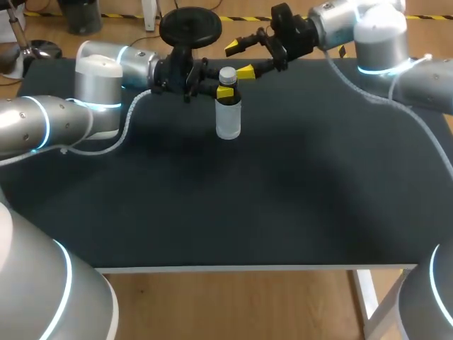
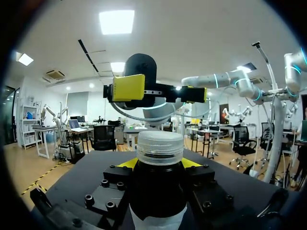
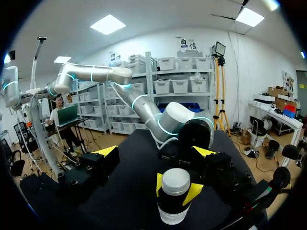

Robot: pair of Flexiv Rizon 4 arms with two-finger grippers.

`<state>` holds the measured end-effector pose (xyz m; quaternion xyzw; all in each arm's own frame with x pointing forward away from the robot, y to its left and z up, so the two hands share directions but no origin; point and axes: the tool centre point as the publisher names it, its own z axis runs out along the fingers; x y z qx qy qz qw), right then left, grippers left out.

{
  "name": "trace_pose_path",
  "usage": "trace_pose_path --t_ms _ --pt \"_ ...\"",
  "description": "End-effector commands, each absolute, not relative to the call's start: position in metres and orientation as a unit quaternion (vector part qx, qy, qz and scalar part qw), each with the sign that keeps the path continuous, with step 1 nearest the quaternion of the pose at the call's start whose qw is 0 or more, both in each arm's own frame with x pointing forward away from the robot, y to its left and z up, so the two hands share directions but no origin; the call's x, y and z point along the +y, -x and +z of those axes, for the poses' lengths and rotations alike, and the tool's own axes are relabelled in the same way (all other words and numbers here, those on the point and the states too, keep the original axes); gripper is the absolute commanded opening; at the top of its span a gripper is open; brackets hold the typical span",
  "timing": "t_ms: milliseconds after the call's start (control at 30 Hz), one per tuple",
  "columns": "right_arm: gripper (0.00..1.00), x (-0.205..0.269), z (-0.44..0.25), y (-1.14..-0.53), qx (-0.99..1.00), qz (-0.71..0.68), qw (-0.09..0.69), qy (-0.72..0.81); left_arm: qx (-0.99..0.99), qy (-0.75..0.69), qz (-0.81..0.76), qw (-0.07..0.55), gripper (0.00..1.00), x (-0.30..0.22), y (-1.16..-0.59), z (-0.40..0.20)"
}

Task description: Unscrew the bottle cap

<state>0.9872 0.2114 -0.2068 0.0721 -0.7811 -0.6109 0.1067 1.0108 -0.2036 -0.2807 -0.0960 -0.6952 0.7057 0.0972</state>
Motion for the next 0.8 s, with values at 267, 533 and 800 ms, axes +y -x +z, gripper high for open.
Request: trace_pose_path --t_ms 267,533,800 --pt "1.00 0.209 -0.207 -0.986 -0.773 -0.590 -0.172 0.157 -0.694 0.098 0.706 0.100 0.00 -0.204 -1.014 -0.282" --pt "1.00 0.214 -0.214 -0.994 -0.772 -0.591 -0.164 0.165 -0.694 0.098 0.706 0.100 0.00 -0.204 -1.014 -0.282" --pt "1.00 0.216 -0.220 -1.002 -0.764 -0.598 -0.164 0.177 -0.694 0.098 0.706 0.100 0.00 -0.204 -1.014 -0.282"
